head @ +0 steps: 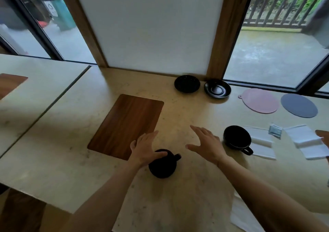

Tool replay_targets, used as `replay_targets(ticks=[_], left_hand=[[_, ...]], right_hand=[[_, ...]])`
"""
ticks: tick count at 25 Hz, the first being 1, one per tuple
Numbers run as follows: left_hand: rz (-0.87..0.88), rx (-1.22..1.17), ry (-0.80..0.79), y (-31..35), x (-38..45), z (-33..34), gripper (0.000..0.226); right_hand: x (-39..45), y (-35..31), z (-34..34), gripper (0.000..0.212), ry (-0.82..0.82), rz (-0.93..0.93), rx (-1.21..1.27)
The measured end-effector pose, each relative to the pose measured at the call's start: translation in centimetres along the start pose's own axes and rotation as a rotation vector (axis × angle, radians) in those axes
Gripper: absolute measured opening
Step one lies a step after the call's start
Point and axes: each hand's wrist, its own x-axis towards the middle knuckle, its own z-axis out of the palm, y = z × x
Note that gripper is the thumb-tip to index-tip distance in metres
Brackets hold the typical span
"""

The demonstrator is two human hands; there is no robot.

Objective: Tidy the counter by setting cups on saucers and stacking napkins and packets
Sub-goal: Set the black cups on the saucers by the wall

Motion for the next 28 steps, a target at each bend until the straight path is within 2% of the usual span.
replay_targets(ticks=[5, 12, 15, 20, 28], left_hand=[[-0.093, -0.094, -0.047, -2.9, -4.6, 0.6, 0.103], [-0.135, -0.167, -0.129, -5.3, -7.2, 3.8, 0.129], [-0.15, -0.153, -0.136, -5.1, -7.6, 4.7, 0.127], [-0.133, -0.222, -0.098, -3.7, -7.3, 5.5, 0.121], [-0.135, -0.367, 0.009, -3.1, -6.0, 6.8, 0.106]], right_hand=[[-1.9, -1.8, 2.6, 0.078, -0.082, -0.048, -0.029], [-1.9, -1.9, 5.3, 0.064, -0.233, -0.049, -0.128], [-2.0, -1.7, 6.1, 0.056, -0.27, -0.036, -0.087], [-1.8, -1.7, 6.8, 0.05, -0.203, -0.006, 0.051], [-1.2, -1.5, 6.8, 0.032, -0.132, -0.039, 0.057]])
